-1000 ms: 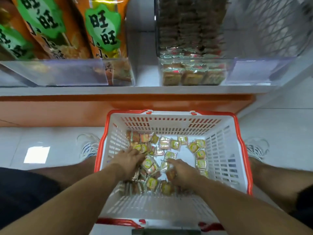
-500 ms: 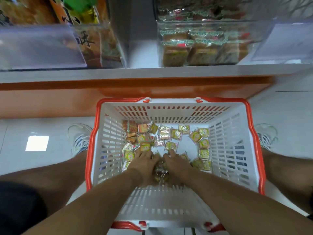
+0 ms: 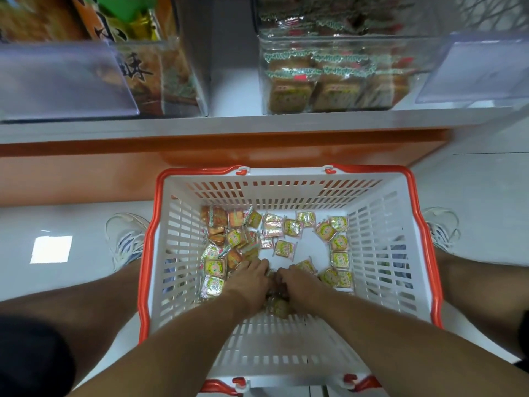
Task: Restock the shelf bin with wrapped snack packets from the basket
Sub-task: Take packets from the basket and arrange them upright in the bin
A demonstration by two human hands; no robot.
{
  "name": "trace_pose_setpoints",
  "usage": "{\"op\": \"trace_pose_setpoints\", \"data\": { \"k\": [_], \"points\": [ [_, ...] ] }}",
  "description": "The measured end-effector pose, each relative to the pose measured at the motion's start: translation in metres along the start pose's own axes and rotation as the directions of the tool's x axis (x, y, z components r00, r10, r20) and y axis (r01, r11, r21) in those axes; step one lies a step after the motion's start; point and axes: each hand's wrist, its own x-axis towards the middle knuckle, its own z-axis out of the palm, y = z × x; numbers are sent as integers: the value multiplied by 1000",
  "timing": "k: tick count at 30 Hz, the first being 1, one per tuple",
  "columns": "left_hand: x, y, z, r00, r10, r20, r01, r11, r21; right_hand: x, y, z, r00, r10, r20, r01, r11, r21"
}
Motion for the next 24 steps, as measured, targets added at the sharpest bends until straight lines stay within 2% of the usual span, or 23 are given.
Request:
{"op": "trace_pose_setpoints", "data": {
  "k": [4,8,11,14,17,19,21,24],
  "points": [
    [-3,-4,-3,995,3,-100,-14,994,-108,-3,4,-4,982,172,-79,-147,956,252],
    [-9,-9,-15,979,-86,-184,26,951,-307,-2,6,-18,966,244,-89,-175,866,469],
    [-12,-11,-21,967,-139,-212,41,911,-410,0,10,-29,959,268,-93,-187,843,504],
    [-15,-10,-26,971,-116,-210,4,884,-468,-2,13,-33,946,291,-141,-173,824,540],
    [-16,-10,-33,962,-67,-266,-55,903,-425,-5,15,-35,945,300,-126,-179,802,570],
    [-17,-8,-34,966,-63,-251,-44,916,-399,-7,15,-35,952,286,-107,-187,823,537],
    [-18,-5,-28,986,-61,-152,6,940,-340,-8,15,-31,958,274,-83,-199,846,494],
    [-19,0,-10,998,-51,-27,47,988,-150,-9,14,-24,969,242,-52,-202,894,401]
  ]
}}
